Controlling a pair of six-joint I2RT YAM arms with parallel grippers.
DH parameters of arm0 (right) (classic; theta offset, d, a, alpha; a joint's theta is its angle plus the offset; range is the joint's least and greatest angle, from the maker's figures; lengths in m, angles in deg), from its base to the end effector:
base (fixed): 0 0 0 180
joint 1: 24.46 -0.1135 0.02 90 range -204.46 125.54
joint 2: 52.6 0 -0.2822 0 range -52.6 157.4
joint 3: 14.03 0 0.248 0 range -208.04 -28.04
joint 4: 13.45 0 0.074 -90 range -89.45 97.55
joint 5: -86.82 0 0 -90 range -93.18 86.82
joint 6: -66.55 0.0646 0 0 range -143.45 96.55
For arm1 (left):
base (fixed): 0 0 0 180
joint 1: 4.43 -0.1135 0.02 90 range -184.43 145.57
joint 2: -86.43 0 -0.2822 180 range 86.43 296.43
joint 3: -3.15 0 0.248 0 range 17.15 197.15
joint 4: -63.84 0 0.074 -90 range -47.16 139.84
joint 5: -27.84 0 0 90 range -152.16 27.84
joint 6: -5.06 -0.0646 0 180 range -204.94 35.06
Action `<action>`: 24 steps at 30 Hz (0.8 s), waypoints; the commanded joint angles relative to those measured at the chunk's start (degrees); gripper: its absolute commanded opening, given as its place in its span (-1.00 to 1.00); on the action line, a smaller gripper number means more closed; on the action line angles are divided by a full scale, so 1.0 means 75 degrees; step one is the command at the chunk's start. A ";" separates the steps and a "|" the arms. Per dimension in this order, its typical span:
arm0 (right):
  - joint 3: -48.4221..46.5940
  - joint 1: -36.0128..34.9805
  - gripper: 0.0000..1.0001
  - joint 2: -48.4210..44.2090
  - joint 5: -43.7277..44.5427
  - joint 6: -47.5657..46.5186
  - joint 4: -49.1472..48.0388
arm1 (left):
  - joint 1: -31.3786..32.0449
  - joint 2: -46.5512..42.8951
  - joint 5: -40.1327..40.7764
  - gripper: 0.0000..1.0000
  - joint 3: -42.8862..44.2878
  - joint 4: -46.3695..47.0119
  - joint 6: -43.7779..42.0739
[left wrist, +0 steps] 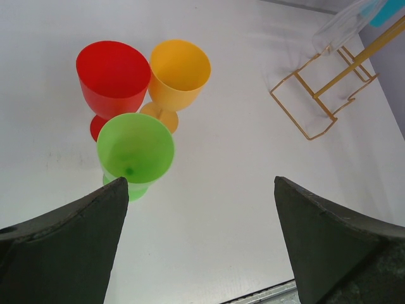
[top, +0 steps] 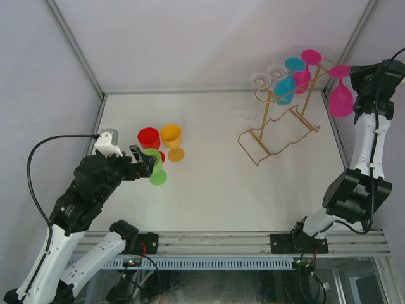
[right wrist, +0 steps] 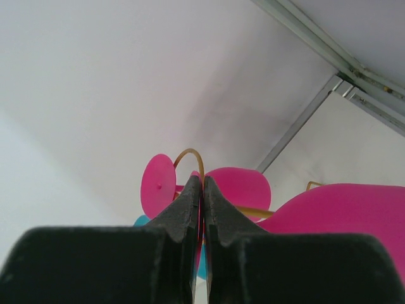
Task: Take the wine glass off the wine glass rack
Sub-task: Pick up the wine glass from the wine rack.
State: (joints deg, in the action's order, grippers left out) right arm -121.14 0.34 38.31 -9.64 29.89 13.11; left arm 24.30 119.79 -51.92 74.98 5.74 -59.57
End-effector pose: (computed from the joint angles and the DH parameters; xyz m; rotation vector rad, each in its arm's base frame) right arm 0.3649 -0.1606 0.4400 1.0516 1.4276 0.4609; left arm 0.1003 -0.0419 0.3767 -0.0653 1.9342 -0.4652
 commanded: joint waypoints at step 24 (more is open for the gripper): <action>0.5020 0.0162 -1.00 -0.6765 -0.2709 0.0272 0.0002 | -0.0056 -0.0216 -0.0431 1.00 -0.0205 0.0562 0.0382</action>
State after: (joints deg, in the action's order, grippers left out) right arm -83.46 1.45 -10.43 -23.41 30.74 12.52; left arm 24.30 117.56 -52.53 74.98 6.07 -57.91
